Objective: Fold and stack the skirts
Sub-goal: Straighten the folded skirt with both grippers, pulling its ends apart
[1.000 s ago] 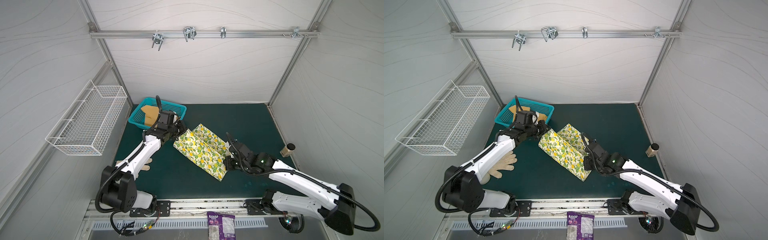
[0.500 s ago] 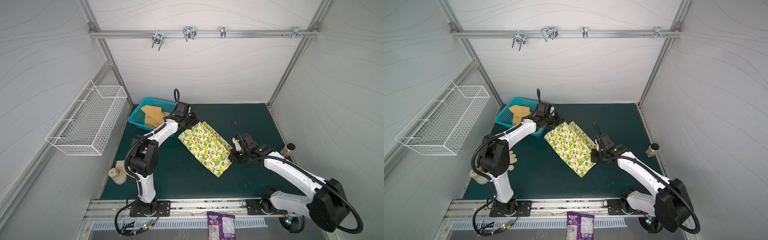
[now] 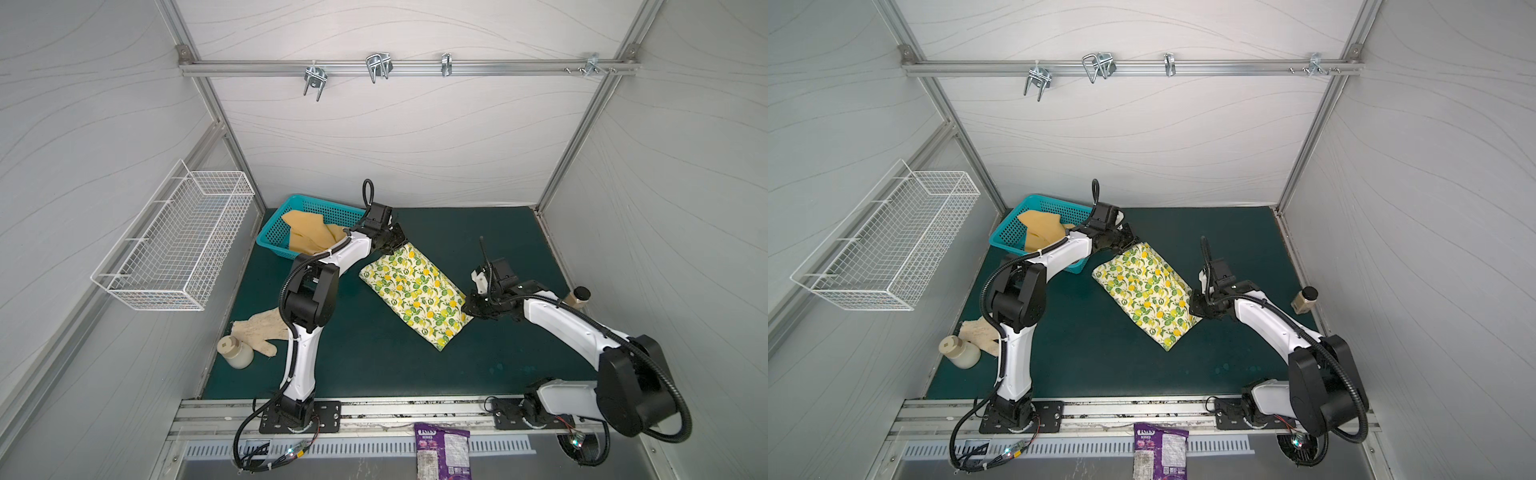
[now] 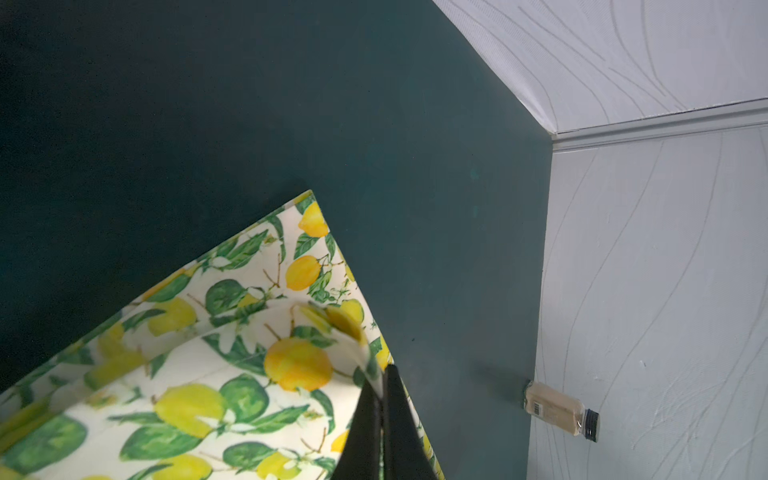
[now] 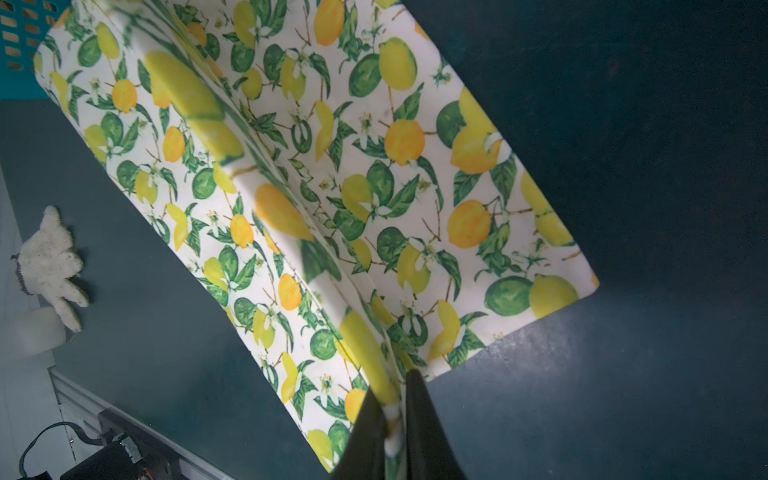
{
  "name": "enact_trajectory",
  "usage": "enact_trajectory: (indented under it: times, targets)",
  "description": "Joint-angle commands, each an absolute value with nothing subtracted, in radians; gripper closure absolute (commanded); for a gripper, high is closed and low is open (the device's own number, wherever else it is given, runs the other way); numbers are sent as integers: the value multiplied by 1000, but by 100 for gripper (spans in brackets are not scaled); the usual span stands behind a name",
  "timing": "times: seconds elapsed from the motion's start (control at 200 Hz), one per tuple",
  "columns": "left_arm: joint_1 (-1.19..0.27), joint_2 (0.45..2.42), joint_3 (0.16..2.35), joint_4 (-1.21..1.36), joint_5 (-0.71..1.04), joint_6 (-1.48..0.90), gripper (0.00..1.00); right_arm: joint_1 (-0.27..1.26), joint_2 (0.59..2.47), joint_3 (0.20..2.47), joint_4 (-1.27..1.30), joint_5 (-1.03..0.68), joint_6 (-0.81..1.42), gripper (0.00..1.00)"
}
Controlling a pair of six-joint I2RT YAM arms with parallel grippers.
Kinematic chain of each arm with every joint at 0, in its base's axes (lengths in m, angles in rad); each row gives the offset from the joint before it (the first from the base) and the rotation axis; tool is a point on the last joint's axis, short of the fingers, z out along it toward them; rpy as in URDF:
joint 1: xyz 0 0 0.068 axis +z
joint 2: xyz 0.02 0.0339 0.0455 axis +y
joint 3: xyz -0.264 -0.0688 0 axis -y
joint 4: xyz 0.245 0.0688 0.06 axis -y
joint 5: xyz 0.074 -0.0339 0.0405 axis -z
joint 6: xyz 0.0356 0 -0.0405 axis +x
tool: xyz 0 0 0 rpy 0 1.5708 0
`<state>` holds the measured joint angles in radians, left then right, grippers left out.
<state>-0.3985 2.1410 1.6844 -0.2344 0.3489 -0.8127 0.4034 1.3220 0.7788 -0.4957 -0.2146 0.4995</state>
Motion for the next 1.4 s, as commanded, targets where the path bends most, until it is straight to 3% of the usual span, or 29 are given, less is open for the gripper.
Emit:
enact_trajectory:
  times: [0.0,0.936,1.206,1.396]
  targets:
    - [-402,2187,1753,-204,332,-833,100,376,1360,793,-482,-238,464,88]
    - [-401,2335,1885,-331,276,-851,100,297,1584,868,-464,-222,348,88]
    - [-403,2301,1856,-330,270,-850,47,290,1630,876,-453,-215,341,88]
    - [-406,2228,1770,-291,268,-854,41,290,1631,886,-456,-207,341,87]
